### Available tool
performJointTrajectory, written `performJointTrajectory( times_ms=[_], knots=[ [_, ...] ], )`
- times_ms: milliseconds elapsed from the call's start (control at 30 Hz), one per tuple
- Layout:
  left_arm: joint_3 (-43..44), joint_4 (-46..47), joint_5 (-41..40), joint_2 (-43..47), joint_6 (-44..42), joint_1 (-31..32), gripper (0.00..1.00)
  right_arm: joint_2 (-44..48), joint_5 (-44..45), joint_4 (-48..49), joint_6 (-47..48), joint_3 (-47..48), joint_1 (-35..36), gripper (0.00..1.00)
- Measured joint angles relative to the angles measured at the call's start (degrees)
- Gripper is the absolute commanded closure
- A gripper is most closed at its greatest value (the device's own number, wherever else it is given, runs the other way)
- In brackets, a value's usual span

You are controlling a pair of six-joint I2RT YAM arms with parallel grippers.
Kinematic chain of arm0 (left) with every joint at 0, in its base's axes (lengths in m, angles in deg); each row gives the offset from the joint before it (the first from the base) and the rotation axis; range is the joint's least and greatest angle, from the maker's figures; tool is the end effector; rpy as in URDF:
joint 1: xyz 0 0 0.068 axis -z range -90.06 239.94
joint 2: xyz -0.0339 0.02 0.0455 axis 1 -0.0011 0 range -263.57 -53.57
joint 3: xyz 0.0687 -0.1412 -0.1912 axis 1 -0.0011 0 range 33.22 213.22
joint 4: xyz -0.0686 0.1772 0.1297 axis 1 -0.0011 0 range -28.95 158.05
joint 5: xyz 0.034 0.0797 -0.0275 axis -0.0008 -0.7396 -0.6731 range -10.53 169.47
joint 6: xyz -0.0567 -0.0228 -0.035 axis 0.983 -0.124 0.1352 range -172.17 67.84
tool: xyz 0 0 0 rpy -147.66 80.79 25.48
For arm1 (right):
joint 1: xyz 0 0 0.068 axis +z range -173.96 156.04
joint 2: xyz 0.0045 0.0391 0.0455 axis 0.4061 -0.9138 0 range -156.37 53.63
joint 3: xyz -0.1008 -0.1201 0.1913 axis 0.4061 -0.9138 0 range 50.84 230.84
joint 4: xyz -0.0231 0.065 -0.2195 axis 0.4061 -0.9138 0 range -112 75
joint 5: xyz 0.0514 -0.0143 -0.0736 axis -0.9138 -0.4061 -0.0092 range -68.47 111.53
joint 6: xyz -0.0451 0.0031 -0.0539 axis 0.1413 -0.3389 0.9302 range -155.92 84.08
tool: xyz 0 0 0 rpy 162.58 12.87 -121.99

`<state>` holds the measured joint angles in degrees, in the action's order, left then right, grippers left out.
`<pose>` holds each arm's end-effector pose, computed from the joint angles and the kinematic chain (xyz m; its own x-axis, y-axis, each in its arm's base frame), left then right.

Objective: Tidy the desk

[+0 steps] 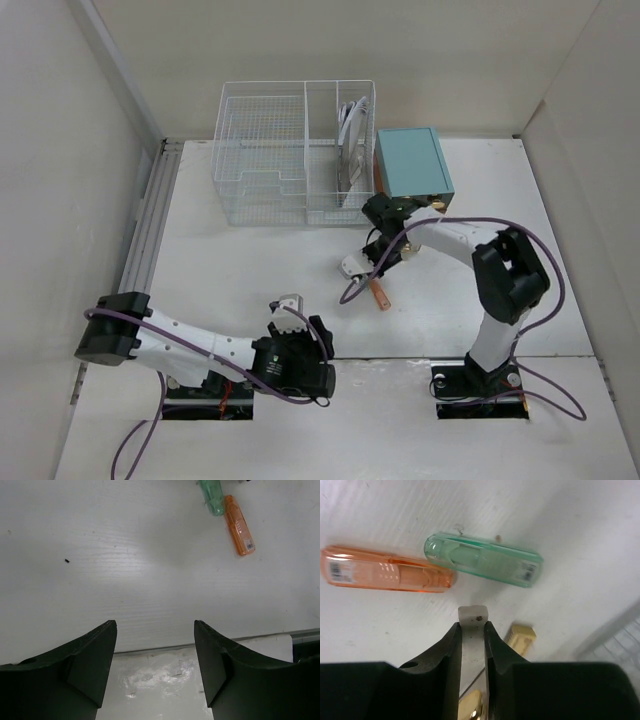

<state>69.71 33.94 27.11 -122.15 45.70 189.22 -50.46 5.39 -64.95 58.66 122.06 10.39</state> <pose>0.0147 -0.1929 0.1735 -0.6683 -0.3385 -0.6624 0.0567 0.8647 -0.4990 0.2419 0.1847 0.1514 0.6344 -0.7262 -0.2650 -0.7709 -0.6199 -0.1466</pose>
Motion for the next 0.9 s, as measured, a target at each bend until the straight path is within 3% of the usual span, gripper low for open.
performJointTrajectory(
  times_ms=[200, 367, 567, 733, 900],
  knots=[
    [0.1, 0.0, -6.4, -0.3, -3.3, -0.4, 0.39, 12.2, -7.7, -0.7, -9.0, 0.0, -2.7, 0.99],
    [0.3, 9.5, -9.2, -0.2, -19.2, -6.3, 0.39, 18.4, -9.4, 2.5, -18.1, -0.3, -6.9, 0.99],
    [1.3, 33.2, 3.3, -1.0, -49.9, -21.9, 0.37, 21.3, -6.7, 8.9, -27.8, -4.7, -11.3, 0.99],
    [12.9, 39.8, 17.2, -12.6, -66.1, -32.1, 0.36, 21.3, -3.9, 13.5, -34.0, -6.9, -13.8, 0.99],
    [22.5, 42.2, 25.7, -23.4, -74.7, -37.3, 0.34, 20.8, -1.4, 18.0, -38.8, -7.5, -15.4, 0.96]
  ],
)
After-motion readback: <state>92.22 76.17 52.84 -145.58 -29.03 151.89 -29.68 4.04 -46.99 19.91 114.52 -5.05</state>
